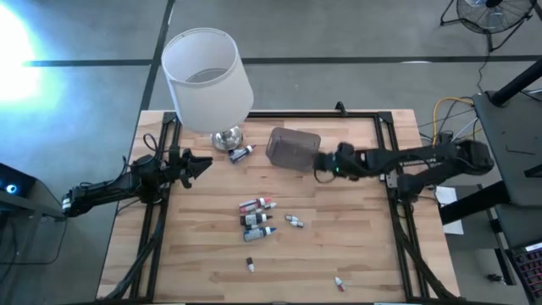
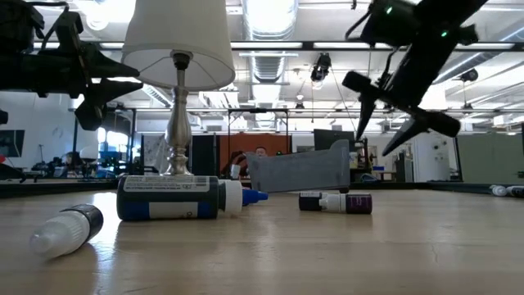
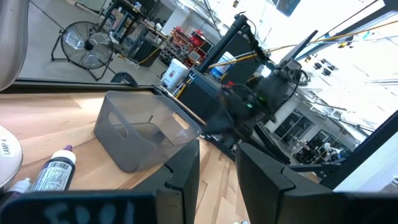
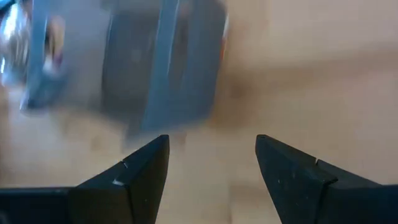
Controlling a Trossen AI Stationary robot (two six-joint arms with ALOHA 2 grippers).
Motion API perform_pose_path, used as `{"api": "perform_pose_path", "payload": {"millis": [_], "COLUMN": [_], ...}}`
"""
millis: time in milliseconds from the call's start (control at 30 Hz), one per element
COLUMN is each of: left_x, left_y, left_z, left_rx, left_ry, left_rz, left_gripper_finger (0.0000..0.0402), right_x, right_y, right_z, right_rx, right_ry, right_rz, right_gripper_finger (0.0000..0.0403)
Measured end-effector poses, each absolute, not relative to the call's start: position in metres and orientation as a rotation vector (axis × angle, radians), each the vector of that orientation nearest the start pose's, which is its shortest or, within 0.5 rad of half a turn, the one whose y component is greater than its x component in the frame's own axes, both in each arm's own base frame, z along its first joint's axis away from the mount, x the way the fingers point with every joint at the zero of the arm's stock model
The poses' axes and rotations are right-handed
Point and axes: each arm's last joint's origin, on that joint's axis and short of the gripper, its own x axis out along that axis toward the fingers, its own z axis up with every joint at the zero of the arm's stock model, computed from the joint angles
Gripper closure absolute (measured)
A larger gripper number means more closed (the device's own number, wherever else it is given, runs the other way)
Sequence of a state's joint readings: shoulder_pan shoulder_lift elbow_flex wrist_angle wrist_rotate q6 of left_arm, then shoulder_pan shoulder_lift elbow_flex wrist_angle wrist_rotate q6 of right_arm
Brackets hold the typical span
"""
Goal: Pick & Place food coloring
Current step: Adjust the bin on the table
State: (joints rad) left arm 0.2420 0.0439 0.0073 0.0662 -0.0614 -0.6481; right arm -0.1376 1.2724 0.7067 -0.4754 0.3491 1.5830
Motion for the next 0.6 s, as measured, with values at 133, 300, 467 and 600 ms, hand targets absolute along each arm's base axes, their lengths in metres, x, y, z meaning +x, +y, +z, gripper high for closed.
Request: {"api": "perform_pose_path", "payload": {"millis": [133,300,467,600], "left_x": [0.097,0.097,0.097,0.097], "left_y": [0.026,0.026,0.026,0.026], "left_z": [0.169,0.169,0.169,0.169], "left_rx": [-0.64,-0.64,-0.64,-0.64], "left_ry": [-0.127,-0.127,-0.127,-0.127], "left_rz": [0.283,0.283,0.283,0.283], "left_gripper_finger": [0.0316,0.0316,0.0316,0.0316], "right_x": [0.222,0.232,0.25,0.276], "right_y": [-0.074,-0.11,-0.135,-0.147], "right_z": [0.194,0.193,0.182,0.185], "right_rx": [1.264,1.293,1.312,1.268], "right_ry": [0.425,0.363,0.398,0.407], "right_rz": [-1.166,-1.037,-0.947,-0.841], "right_gripper_finger": [0.0168,0.0168,0.0168,0.0168]}}
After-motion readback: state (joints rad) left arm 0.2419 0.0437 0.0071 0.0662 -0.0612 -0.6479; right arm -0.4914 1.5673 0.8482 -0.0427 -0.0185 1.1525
